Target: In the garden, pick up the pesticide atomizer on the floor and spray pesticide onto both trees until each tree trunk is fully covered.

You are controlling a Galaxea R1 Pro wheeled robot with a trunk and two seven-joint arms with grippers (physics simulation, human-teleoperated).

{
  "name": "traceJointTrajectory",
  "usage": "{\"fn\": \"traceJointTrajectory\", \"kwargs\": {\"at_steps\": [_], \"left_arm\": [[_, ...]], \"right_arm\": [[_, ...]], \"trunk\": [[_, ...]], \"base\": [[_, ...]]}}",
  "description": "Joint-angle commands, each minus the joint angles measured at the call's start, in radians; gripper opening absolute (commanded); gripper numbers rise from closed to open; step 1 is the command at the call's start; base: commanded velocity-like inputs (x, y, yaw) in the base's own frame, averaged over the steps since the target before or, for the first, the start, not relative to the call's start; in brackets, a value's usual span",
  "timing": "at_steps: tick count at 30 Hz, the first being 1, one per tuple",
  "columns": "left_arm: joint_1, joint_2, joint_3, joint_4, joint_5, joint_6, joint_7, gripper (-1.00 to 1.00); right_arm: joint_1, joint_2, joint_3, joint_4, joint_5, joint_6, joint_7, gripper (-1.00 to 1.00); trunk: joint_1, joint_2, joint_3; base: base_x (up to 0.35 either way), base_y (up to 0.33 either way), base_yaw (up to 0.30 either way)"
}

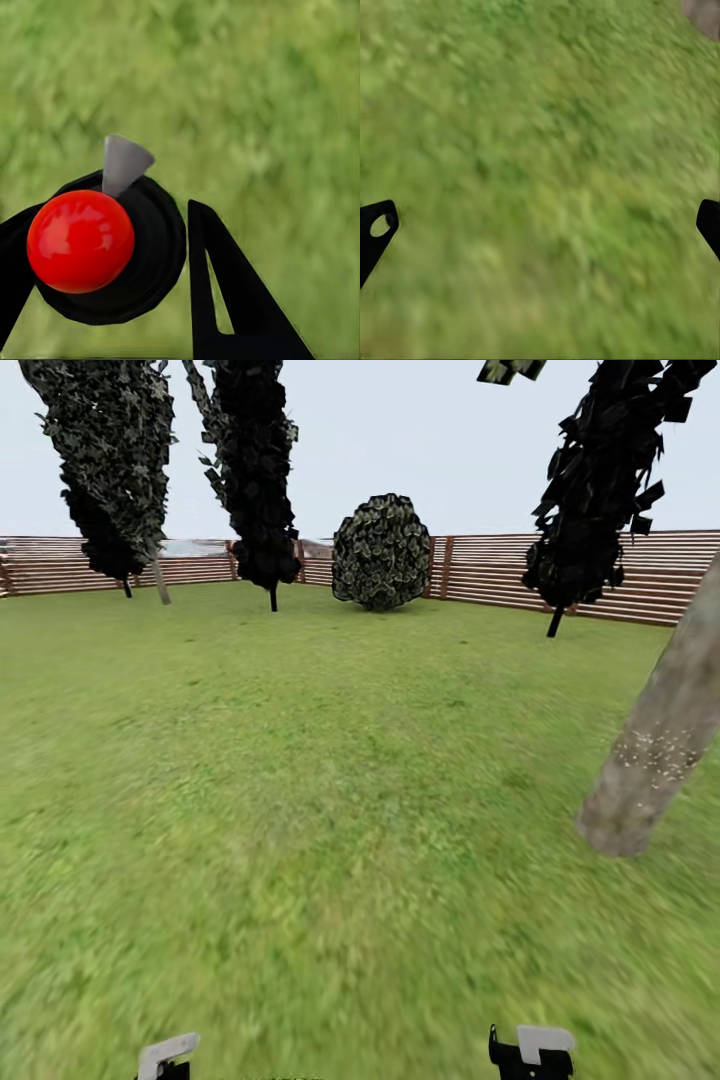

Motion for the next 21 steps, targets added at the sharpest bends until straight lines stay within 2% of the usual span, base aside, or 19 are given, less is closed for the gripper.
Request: {"fn": "traceJointTrajectory", "kwargs": {"at_steps": [1,9,21], "left_arm": [[-0.001,0.000,-0.008,0.001,0.007,-0.003,0.002,-1.00],[-0.001,-0.001,-0.010,0.002,-0.003,-0.002,-0.006,-1.00],[-0.001,-0.003,-0.010,0.002,0.005,-0.002,-0.004,-1.00]], "right_arm": [[0.000,0.000,-0.007,0.001,0.011,-0.003,-0.004,1.00],[0.000,0.000,-0.007,0.001,0.011,-0.003,-0.004,1.00],[-0.001,0.000,-0.007,0.001,0.011,-0.003,-0.004,1.00]], "trunk": [[0.000,0.000,-0.001],[0.000,0.000,-0.001],[0.000,0.000,-0.001]], "base": [[0.000,0.000,0.282],[-0.009,0.006,0.282],[-0.209,0.213,0.282]]}}
